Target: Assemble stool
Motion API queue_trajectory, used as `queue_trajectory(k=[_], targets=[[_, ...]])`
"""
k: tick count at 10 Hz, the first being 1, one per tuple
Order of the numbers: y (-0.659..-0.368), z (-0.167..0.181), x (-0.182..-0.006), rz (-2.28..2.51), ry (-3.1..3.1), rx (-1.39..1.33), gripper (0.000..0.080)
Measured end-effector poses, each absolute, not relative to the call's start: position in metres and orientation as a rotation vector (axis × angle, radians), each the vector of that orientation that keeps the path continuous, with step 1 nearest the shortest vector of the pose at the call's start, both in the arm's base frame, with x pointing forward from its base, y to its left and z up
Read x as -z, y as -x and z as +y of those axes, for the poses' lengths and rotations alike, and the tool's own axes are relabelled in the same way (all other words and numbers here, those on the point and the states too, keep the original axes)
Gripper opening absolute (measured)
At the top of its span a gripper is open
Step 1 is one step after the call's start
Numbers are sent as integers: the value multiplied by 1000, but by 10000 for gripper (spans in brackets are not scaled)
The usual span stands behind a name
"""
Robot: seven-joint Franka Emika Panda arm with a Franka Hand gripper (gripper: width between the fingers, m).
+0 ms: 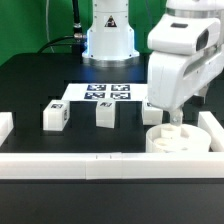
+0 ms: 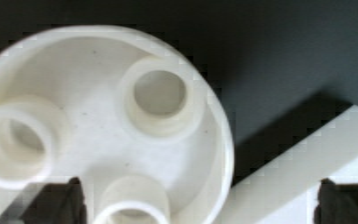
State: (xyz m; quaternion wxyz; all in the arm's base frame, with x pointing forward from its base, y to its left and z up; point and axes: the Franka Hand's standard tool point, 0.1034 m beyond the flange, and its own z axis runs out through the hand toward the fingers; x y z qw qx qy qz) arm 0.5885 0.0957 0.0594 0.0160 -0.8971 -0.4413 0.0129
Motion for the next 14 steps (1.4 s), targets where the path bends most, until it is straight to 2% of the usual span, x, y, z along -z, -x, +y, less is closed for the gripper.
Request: queue_trajectory(k=[2,4,5,9,14], targets=[[-589,70,-74,-1409,2781,-44,649],[-568,44,-81,-1305,2847,-18,649],[-558,38,-81,-1292,2849,-43,649],[-559,40,-79,-1231,2874,-45,649],[-538,43,-60,-402,3092,-67,649]])
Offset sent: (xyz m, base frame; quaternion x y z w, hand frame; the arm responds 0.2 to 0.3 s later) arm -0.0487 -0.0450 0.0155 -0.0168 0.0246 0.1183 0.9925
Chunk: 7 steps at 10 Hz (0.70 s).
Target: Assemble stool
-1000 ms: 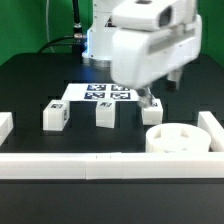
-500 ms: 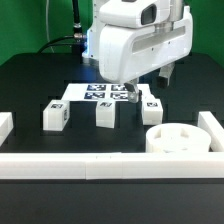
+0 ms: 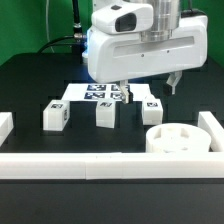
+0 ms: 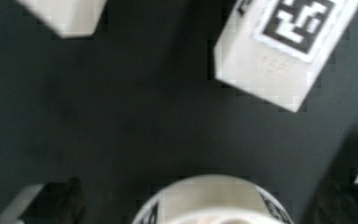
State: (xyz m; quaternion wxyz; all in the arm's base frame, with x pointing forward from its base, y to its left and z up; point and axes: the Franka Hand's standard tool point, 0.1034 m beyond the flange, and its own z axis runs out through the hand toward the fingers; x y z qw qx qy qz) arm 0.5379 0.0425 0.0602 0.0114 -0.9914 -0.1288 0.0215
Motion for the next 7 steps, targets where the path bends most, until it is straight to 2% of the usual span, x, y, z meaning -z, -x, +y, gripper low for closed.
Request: queue_trajectory(k=[2,4,7], targets=[[-530,52,-53,-179,3092,-46,649],[-530,56,-53,14,3079,-61,649],[-521,57,-45,80,3077,-152,649]])
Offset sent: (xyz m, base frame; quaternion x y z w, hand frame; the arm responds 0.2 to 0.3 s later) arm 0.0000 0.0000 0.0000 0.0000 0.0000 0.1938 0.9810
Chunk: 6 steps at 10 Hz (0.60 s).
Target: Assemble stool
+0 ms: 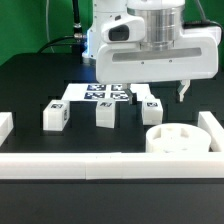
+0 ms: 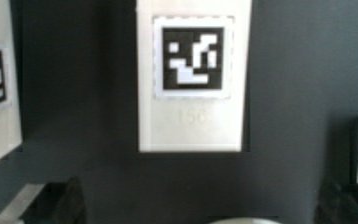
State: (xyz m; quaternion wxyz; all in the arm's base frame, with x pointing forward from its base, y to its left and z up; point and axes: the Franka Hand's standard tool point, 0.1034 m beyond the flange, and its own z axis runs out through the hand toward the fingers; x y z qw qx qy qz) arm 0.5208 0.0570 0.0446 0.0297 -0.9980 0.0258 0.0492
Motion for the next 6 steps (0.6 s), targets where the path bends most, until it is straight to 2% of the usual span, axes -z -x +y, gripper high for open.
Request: queue_trajectory(k=[6], targets=[[-508,56,-40,74,2973,-813,649]])
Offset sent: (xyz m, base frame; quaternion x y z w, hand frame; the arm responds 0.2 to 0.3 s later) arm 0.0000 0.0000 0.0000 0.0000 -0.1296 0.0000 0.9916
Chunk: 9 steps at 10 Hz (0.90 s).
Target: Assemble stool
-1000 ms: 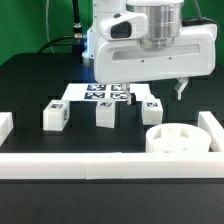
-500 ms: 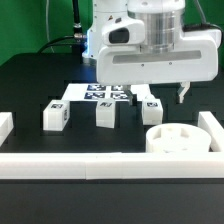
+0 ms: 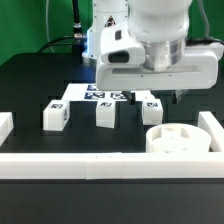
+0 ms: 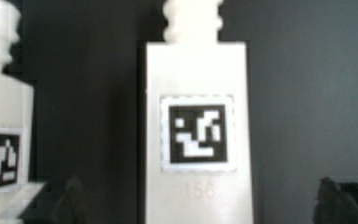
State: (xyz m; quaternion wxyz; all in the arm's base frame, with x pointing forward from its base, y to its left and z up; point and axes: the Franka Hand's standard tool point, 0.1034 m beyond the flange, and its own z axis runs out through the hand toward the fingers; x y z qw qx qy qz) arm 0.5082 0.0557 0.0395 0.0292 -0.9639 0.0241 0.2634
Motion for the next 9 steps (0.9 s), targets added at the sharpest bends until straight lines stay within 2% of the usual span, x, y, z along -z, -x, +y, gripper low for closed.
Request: queue_trajectory(k=[2,6,8,9], targets=[[-500,55,-37,65,2880,-1105,649],[-505,58,-31,31,2706,-1477,649],[-507,57,-21,16,2626,-1608,649],[-519,60,-13,5,2672,-1523,649]])
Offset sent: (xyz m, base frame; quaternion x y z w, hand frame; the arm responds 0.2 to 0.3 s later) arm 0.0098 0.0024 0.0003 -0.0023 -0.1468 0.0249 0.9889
